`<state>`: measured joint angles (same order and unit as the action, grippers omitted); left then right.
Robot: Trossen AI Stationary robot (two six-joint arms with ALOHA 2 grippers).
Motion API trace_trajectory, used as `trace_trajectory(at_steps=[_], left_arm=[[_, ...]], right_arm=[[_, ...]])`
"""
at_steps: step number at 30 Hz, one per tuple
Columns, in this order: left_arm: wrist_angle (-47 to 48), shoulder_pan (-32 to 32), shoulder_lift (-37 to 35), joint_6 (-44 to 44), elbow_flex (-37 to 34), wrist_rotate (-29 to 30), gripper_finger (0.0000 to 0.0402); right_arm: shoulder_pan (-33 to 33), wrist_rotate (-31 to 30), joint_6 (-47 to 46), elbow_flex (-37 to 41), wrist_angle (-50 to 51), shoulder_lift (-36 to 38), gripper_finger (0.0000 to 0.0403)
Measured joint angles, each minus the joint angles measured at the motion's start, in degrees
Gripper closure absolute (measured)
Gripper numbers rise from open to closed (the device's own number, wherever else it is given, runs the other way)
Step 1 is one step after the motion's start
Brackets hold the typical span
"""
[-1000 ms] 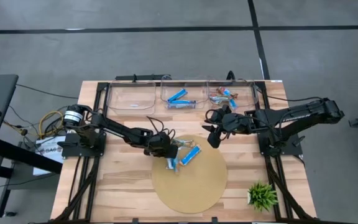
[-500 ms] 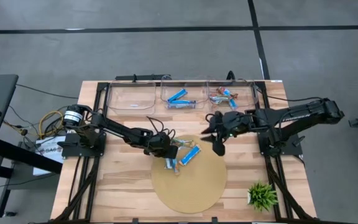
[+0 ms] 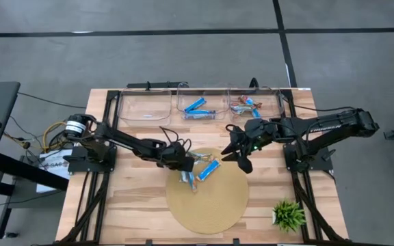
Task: Pick and place Granola Bars by type
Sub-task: Put the orange granola bar into the left transparent bin
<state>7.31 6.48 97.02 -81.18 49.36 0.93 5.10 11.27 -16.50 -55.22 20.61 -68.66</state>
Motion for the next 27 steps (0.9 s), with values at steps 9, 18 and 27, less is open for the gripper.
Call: trace_trajectory(at_steps=[9, 18, 27], left_arm=[[9.9, -0.3, -9.9, 0.5, 0.0, 8.1, 0.0369], [19.9, -7.3, -22.7, 4.9, 0.0, 16.6, 0.0365], [28.6, -24.4, -32.5, 16.9, 0.0, 19.4, 0.0369]], right_arm=[[0.0, -5.1, 0.1, 0.0, -0.1, 0.0, 0.0280], [-0.3, -16.6, 5.5, 0.0, -6.8, 0.0, 0.0280], [-5.5, -25.9, 13.9, 0.0, -14.3, 0.0, 0.0280]])
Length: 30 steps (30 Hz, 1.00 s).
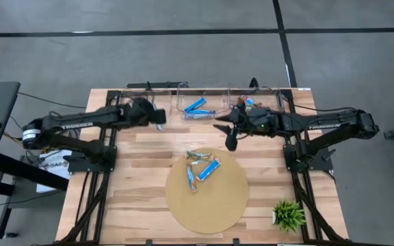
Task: Pick and place Granola Bars by type
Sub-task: Put the orange granola bar into the left transparent bin
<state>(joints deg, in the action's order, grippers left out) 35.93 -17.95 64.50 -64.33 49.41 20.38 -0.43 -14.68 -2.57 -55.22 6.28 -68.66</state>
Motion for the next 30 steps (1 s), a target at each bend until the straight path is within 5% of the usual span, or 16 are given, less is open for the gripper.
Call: trace_trajectory(at_steps=[7, 16, 23, 27, 30], left_arm=[[0.1, -12.6, -0.9, 9.2, 0.0, 0.3, 0.0364], [-1.1, -20.8, -0.8, 24.7, 0.0, -4.1, 0.0320], [-3.6, -21.8, -0.8, 27.5, 0.0, -12.7, 0.0266], [-8.6, -18.8, -0.8, 34.2, 0.0, -22.5, 0.0261], [-11.4, -15.2, -0.8, 30.5, 0.0, -28.1, 0.0268]], right_arm=[[-4.3, -0.5, 0.0, 0.0, 0.1, 0.0, 0.0280], [-6.5, -0.5, -0.5, 0.0, 0.1, 0.0, 0.0280], [-6.5, -0.4, -0.9, 0.0, 1.5, 0.0, 0.0280], [-6.4, -0.3, -1.0, 0.0, 4.4, 0.0, 0.0280], [-5.9, -0.2, -2.7, 0.0, 6.1, 0.0, 0.0280]])
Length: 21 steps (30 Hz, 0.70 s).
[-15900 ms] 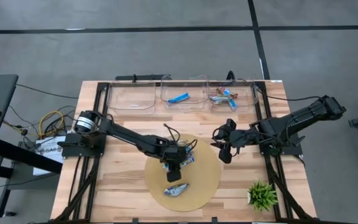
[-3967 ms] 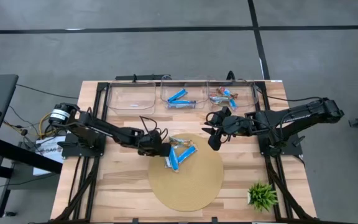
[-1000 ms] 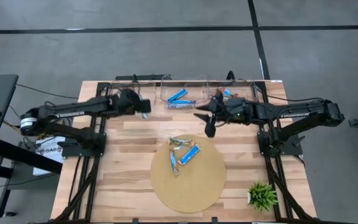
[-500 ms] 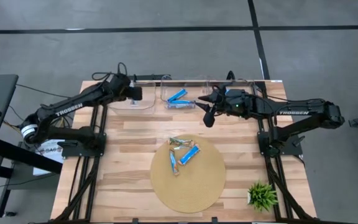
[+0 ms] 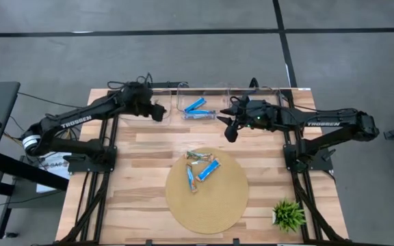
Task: Pick and place Granola Bars by type
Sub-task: Put the orange granola bar into the left transparent bin
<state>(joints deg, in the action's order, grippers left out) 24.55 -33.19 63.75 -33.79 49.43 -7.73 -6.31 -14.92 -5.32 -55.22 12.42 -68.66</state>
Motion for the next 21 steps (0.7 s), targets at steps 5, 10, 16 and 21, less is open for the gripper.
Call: trace_trajectory(at_steps=[5, 10, 16, 21], left_arm=[[-1.2, 8.5, 0.0, -18.8, 0.0, -4.1, 0.0282], [-2.0, 21.3, 1.0, -32.0, 0.0, 0.4, 0.0284], [-4.7, 36.5, 5.7, -48.7, 0.1, 10.3, 0.0264], [-9.0, 43.8, 13.0, -59.8, 0.1, 15.4, 0.0237]], right_arm=[[2.3, 0.0, -2.3, 0.0, 0.9, 0.0, 0.0280], [6.4, 0.0, -2.3, 0.0, 1.2, 0.0, 0.0280], [13.3, 0.7, -3.7, 0.0, 7.7, 0.3, 0.0280], [18.9, 0.7, -3.3, 0.0, 12.5, 0.4, 0.0280]])
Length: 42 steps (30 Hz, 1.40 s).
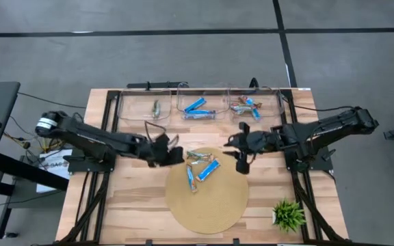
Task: Pick and place Granola Bars by type
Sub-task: Put the orange granola bar into the left transparent bin
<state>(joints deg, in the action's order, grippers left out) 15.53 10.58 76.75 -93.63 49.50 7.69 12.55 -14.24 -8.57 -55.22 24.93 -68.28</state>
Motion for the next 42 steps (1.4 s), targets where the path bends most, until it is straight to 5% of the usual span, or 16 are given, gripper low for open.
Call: trace_trajectory(at_steps=[6, 15, 35, 42], left_arm=[[-10.0, 3.5, 11.2, -5.8, 1.0, 1.4, 0.0214], [1.9, 3.5, 23.2, -5.6, 11.2, 1.1, 0.0220], [9.0, 2.0, 33.2, -1.4, 18.4, -5.3, 0.0237], [10.3, 2.0, 32.8, -0.2, 18.4, -5.8, 0.0308]], right_arm=[[3.4, -0.2, 0.0, 0.0, 0.4, 0.1, 0.0280], [3.9, -0.2, 0.0, 0.0, 1.7, 0.1, 0.0280], [3.9, 0.0, 0.1, 0.0, 2.8, 0.1, 0.0280], [3.9, 0.7, 0.2, 0.0, 3.0, 0.1, 0.0280]])
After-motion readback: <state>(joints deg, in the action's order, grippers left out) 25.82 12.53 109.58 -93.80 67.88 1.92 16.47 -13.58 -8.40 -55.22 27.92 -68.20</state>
